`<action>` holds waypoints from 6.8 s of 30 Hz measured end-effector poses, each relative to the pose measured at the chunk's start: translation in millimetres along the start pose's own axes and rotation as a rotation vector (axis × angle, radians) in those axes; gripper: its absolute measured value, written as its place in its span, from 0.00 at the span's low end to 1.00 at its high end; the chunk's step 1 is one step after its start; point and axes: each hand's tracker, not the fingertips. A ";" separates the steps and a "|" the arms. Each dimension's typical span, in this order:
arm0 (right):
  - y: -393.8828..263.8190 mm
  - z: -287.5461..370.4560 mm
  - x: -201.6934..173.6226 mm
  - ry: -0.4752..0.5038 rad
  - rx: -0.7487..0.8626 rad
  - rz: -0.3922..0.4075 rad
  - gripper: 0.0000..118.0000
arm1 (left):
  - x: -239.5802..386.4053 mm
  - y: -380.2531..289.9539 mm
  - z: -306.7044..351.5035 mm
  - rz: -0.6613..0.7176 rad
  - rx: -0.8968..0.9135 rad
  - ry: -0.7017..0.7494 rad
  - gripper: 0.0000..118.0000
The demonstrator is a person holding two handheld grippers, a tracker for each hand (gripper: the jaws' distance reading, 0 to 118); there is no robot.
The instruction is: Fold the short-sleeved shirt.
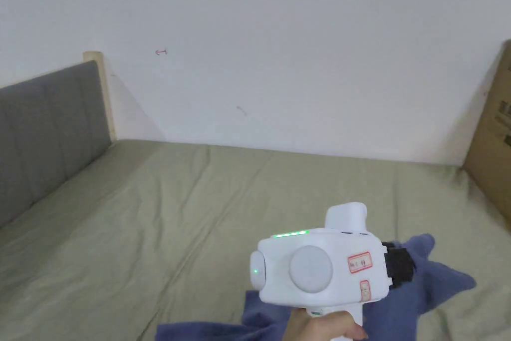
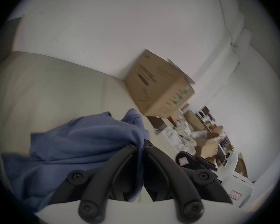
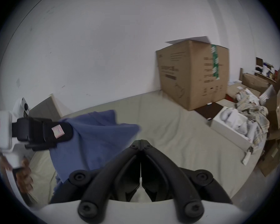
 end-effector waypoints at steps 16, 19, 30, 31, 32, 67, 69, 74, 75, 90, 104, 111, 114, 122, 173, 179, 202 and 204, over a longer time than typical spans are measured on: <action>-36.1 -3.6 106.3 -0.218 -0.115 -0.169 0.00 | -12.6 -150.8 -153.4 -0.084 -0.506 0.132 1.00; -35.5 -9.2 91.6 -0.179 -0.124 -0.128 0.00 | -14.4 -119.1 -121.5 -0.060 -0.411 0.074 0.91; -54.4 -35.4 0.5 0.036 -0.203 0.025 0.00 | -119.9 -103.0 29.1 0.036 -0.251 0.451 0.00; -56.7 -39.7 -6.9 0.055 -0.217 0.041 0.00 | -132.0 -100.2 40.4 0.080 -0.227 0.470 0.00; -58.1 -43.3 -12.5 0.062 -0.225 0.051 0.00 | -142.4 -96.4 48.2 0.108 -0.208 0.498 0.00; -24.9 -366.4 -20.0 0.206 -0.747 0.289 0.76 | -243.8 -39.9 30.1 0.107 -0.169 0.676 0.01; -39.4 -394.7 -20.6 0.177 -0.871 0.280 0.75 | -237.1 -38.6 34.8 0.089 -0.165 0.669 0.01; -42.1 -383.5 -35.3 0.183 -0.857 0.403 0.49 | -231.0 -33.8 40.8 0.061 -0.165 0.668 0.01; -39.6 -379.7 -36.7 0.190 -0.850 0.449 0.35 | -230.5 -33.0 41.0 0.054 -0.163 0.675 0.01; 115.6 -257.2 -0.4 0.193 -0.579 0.184 0.03 | -185.2 41.8 119.6 -0.077 -0.020 0.771 0.01; 278.4 -82.9 38.3 0.168 -0.203 0.107 0.03 | -58.7 162.8 210.2 -0.266 0.263 0.776 0.01; 336.7 -83.3 -3.7 0.164 -0.130 0.053 0.03 | -44.7 230.9 217.1 -0.321 0.323 0.844 0.01; 361.6 -97.0 -23.4 0.176 -0.101 0.027 0.03 | -49.8 262.4 215.7 -0.327 0.354 0.873 0.01; 424.9 -145.9 -78.5 0.178 -0.068 -0.028 0.03 | -78.7 350.6 199.6 -0.344 0.416 0.938 0.01; 30.5 -169.2 22.0 0.100 -0.496 -0.045 0.03 | -247.8 -0.2 152.8 -0.132 -0.062 0.914 0.01; -21.5 -59.4 39.0 0.143 -0.489 -0.049 0.03 | -197.4 -81.9 220.4 -0.172 -0.135 0.963 0.01; -122.5 32.1 50.7 0.054 -0.497 0.194 0.72 | -172.8 -207.5 295.2 0.046 -0.125 0.944 0.74; -114.8 42.7 42.8 0.075 -0.446 0.202 0.64 | -161.6 -208.0 304.3 0.075 -0.090 0.907 0.50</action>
